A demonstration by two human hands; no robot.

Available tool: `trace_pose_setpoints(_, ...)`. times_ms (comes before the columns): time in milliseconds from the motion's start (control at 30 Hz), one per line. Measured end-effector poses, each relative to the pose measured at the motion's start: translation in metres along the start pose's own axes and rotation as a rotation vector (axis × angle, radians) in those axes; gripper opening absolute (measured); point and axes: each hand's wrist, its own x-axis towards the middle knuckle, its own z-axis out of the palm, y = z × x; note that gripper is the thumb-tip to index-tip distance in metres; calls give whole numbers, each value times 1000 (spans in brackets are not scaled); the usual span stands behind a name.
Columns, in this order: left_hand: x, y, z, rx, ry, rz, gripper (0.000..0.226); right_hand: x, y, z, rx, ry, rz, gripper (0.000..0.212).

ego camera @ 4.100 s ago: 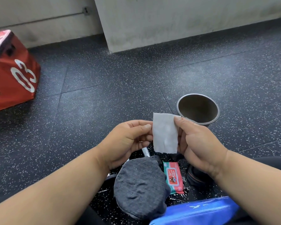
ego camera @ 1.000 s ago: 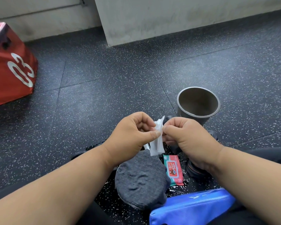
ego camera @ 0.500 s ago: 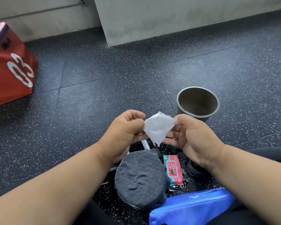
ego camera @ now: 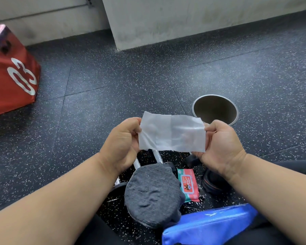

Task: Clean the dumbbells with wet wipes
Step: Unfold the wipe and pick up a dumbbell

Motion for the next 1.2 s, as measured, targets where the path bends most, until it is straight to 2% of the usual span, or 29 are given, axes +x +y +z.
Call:
trace_pose_setpoints(67,1,2,-2,-13,4,-10,35,-2,1,2,21,2,-6,73)
trace_pose_setpoints(200,5,4,-10,-77,109,-27,22,-1,1,-1,93,-12,-21,44)
trace_pose_setpoints(300,7,6,-12,-133,159,-61,35,2,2,-2,109,-4,-45,24)
trace_pose_setpoints(367,7,6,-12,-130,145,-64,36,3,2,-3,108,-13,-51,21)
trace_pose_setpoints(500,7,6,-12,-111,138,-62,23,0,2,-2,107,-19,-62,15)
trace_pose_setpoints(600,4,6,-9,-113,114,-62,22,-7,-1,3,85,-93,-54,11)
trace_pose_setpoints(700,1,5,-7,-82,35,-52,35,-11,1,10,-113,-132,-57,27)
trace_pose_setpoints(767,0,3,-5,-72,17,-58,39,-11,6,13,-243,-100,-113,19)
trace_pose_setpoints(800,0,3,-5,-71,18,-63,37,-11,8,13,-290,-84,-138,9)
trace_pose_setpoints(833,0,1,-4,-63,21,-63,32,-12,10,14,-336,-67,-159,9)
trace_pose_setpoints(933,0,-4,-2,2,4,-28,13,-17,12,17,-414,-70,-188,22)
trace_pose_setpoints(1033,-4,-10,2,25,-14,-11,21,-24,10,23,-511,-180,-213,33)
trace_pose_setpoints(1200,-8,-14,7,46,-55,3,23,-39,11,32,-601,-273,-199,12)
